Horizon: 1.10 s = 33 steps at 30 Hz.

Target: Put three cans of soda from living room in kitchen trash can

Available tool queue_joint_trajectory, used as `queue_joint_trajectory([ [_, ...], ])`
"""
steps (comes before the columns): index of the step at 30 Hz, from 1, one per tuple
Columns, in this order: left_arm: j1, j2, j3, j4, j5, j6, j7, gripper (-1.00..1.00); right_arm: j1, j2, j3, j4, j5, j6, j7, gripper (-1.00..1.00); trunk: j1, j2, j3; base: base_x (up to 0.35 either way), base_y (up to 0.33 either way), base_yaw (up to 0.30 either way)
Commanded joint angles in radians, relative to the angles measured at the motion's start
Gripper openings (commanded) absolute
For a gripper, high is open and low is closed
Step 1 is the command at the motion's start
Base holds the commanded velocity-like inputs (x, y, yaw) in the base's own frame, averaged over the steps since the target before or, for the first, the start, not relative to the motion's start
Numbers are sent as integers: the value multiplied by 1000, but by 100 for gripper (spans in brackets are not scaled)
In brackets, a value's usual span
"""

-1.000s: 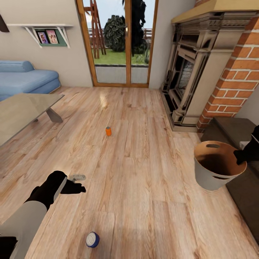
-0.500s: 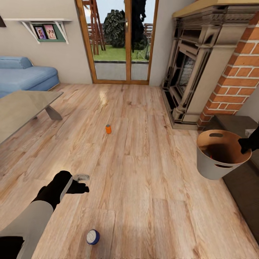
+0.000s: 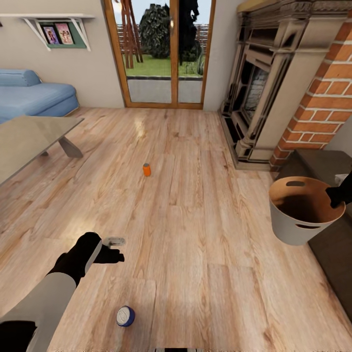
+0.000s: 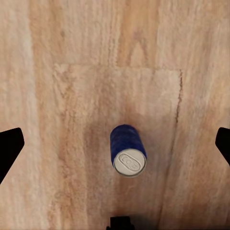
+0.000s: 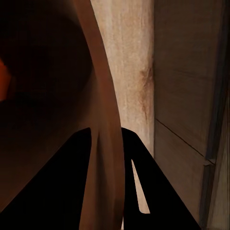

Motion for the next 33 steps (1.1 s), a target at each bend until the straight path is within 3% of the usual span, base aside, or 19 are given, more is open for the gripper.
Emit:
queue_joint_trajectory([
  [1, 0, -2, 0, 0, -1, 0, 0, 100, -5, 1, -8, 0, -9, 3, 1, -100, 4, -7, -5, 0, 0, 0],
  [8, 0, -23, 0, 5, -1, 0, 52, 100, -83, 26, -1, 1, -9, 3, 1, -100, 31, -56, -38, 0, 0, 0],
  [16, 0, -35, 0, 10, -4, 0, 73, 100, -134, 37, 50, 2, -9, 3, 1, -100, 61, -112, -75, 0, 0, 0],
  [33, 0, -53, -2, 13, -5, 1, 110, 100, -151, 35, 46, 0, -11, 3, 1, -100, 126, -231, -138, 0, 0, 0],
])
